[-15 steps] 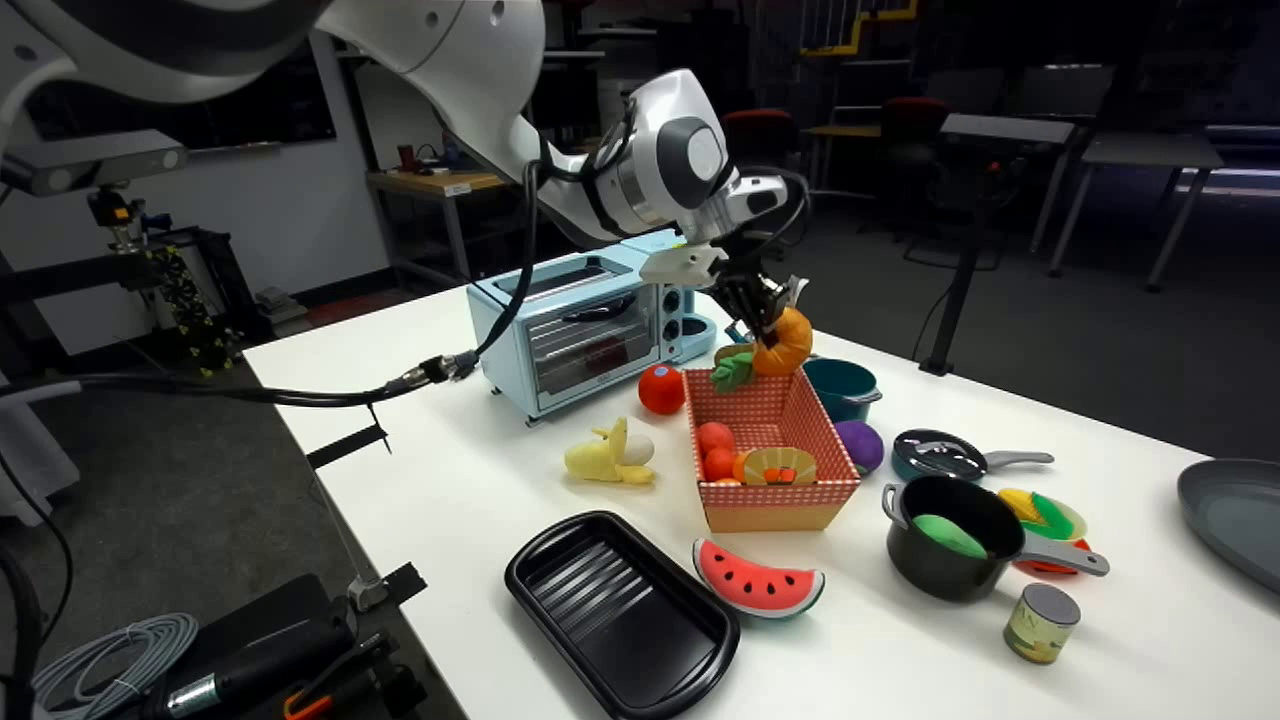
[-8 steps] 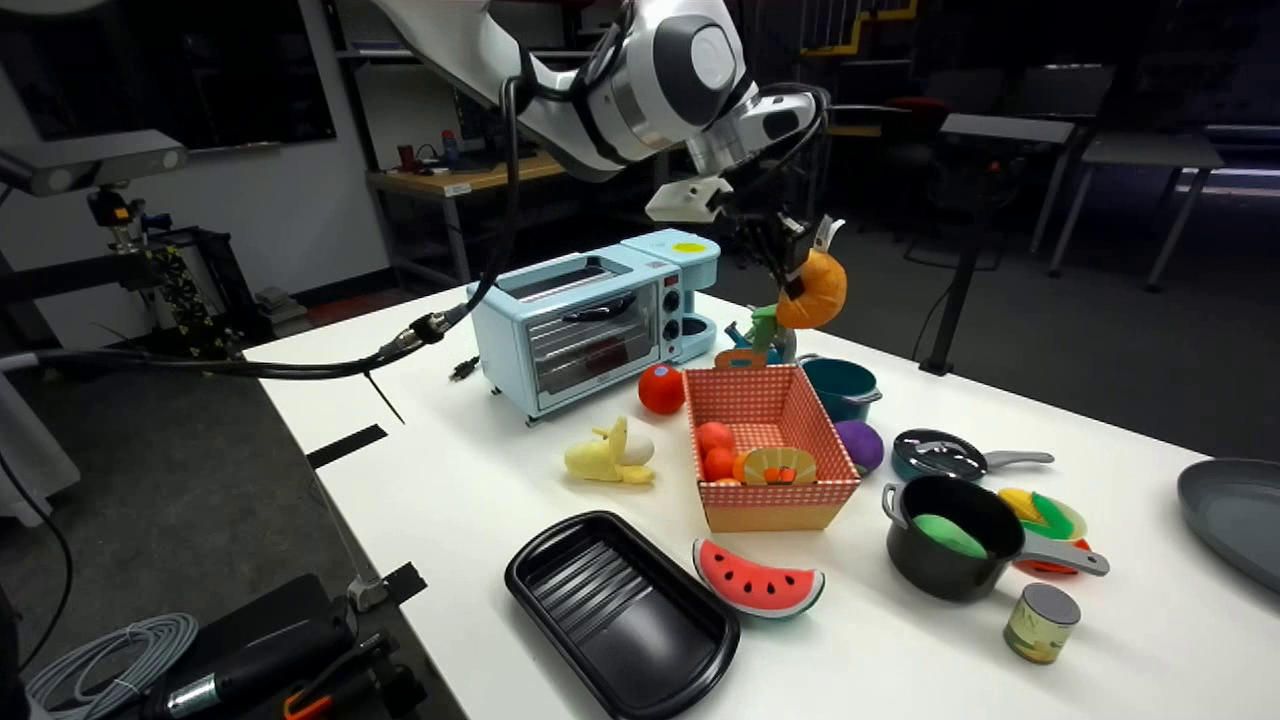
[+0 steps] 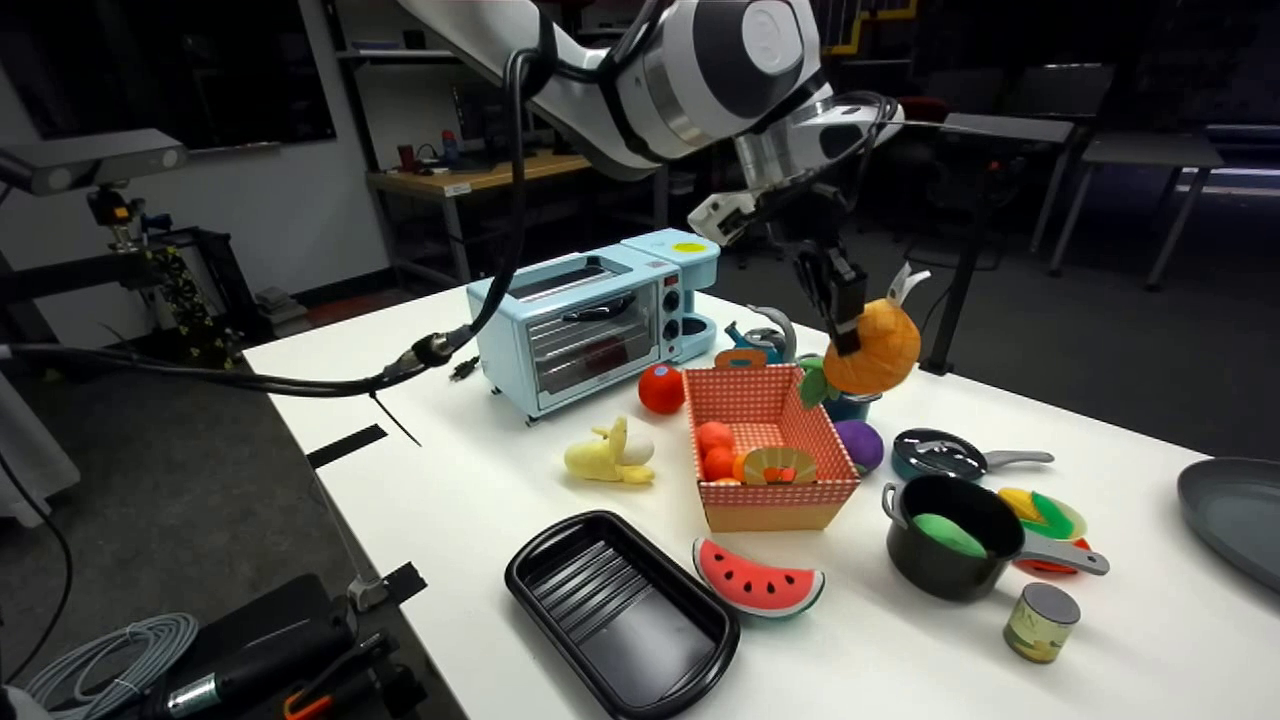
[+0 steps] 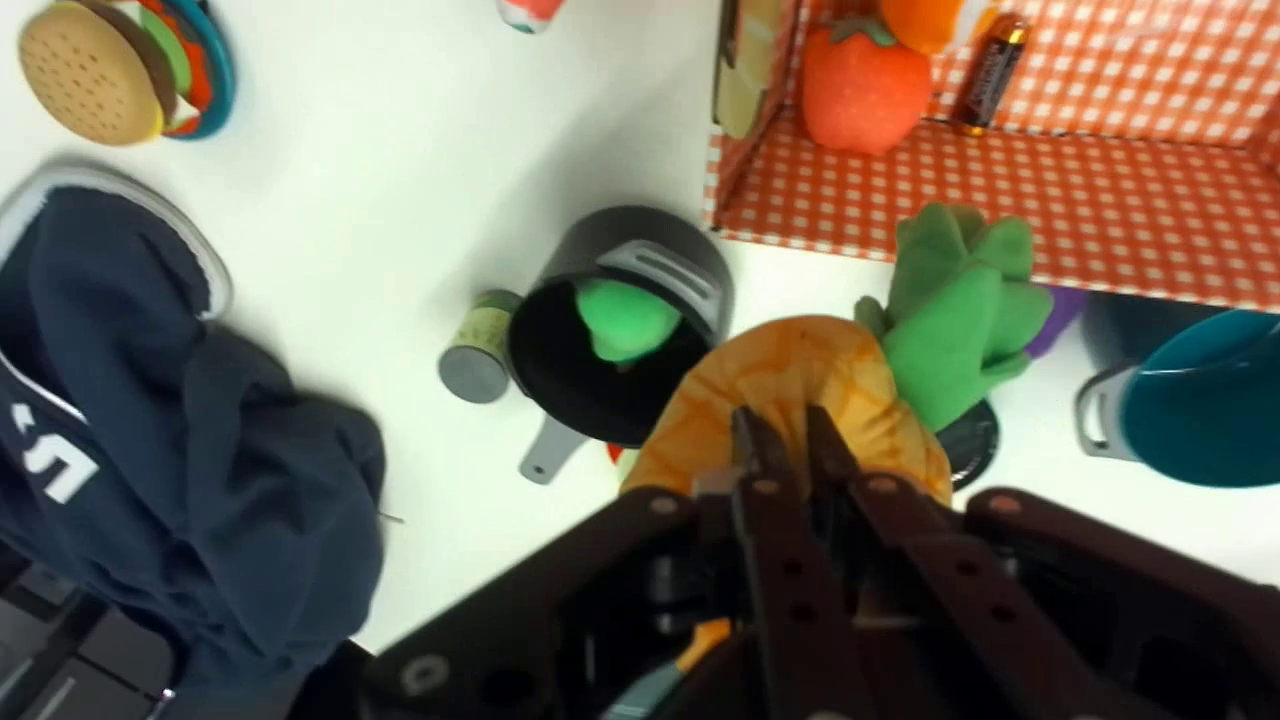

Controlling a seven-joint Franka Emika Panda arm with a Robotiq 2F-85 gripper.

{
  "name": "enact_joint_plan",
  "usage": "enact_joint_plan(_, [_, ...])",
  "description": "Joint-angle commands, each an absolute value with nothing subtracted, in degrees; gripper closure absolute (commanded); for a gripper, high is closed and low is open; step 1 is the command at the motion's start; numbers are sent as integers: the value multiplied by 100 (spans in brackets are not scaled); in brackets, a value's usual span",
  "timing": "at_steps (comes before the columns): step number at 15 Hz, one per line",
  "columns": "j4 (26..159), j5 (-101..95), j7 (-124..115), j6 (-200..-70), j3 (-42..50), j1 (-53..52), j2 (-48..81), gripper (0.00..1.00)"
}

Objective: Put the pineapple plush on the table

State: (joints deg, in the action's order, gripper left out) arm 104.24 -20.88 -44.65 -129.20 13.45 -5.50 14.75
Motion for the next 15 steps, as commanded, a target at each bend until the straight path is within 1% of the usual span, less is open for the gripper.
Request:
enact_joint_plan(1, [11090, -2042, -4988, -12785, 1325, -207, 1043, 98])
enact_joint_plan(6, [11812, -1951, -5296, -12786, 1276, 105, 931, 98])
enact_joint_plan(11, [12262, -1989, -5259, -13251, 1169, 95, 986, 98])
enact_joint_plan(12, [12287, -2033, -5254, -13331, 1133, 65, 1002, 87])
enact_joint_plan(13, [12274, -2056, -5217, -13406, 1065, 23, 1036, 65])
enact_joint_plan(15, [12221, -2066, -5155, -13533, 909, -63, 1115, 61])
